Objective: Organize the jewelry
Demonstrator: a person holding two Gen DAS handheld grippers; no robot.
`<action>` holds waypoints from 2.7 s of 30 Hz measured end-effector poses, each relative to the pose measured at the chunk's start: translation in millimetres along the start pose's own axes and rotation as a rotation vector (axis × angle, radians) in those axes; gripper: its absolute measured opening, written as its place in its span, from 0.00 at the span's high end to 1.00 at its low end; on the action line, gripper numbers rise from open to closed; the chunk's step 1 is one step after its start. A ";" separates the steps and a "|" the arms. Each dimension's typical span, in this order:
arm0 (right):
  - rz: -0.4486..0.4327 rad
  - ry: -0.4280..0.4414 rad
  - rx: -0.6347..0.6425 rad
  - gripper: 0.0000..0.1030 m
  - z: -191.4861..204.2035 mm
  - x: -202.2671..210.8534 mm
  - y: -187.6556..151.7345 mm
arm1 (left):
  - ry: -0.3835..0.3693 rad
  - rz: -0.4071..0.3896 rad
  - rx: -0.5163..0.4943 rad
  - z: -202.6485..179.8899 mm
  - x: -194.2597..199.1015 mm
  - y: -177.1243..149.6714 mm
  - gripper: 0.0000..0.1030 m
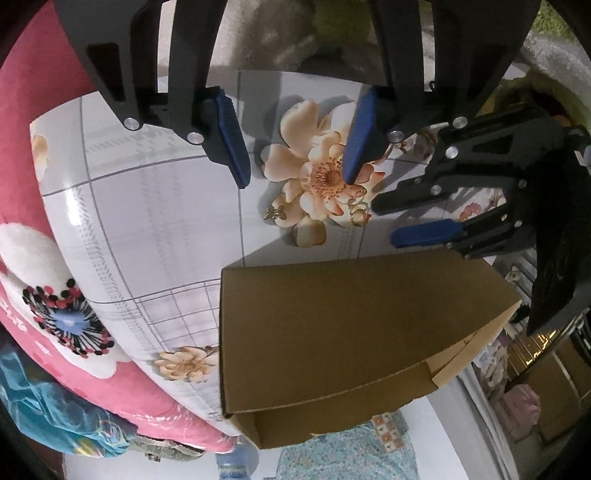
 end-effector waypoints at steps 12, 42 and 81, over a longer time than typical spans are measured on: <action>0.011 0.041 0.033 0.53 5.1 -14.7 6.8 | 0.027 0.066 -0.032 -5.5 -19.0 9.0 0.80; -0.030 0.092 0.111 0.60 24.2 -5.9 2.6 | 0.049 0.047 0.131 28.4 4.5 0.6 0.91; -0.003 0.040 0.298 0.89 49.3 -32.8 14.3 | 0.045 0.040 0.144 38.5 5.4 -11.8 0.91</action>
Point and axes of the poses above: each gripper's, at about its wrist camera, not at the fingertips, and x roughly against the way its jaws point, z to its left, y to its top, the point moved 6 cm from there along -x, roughly the way its jaws point
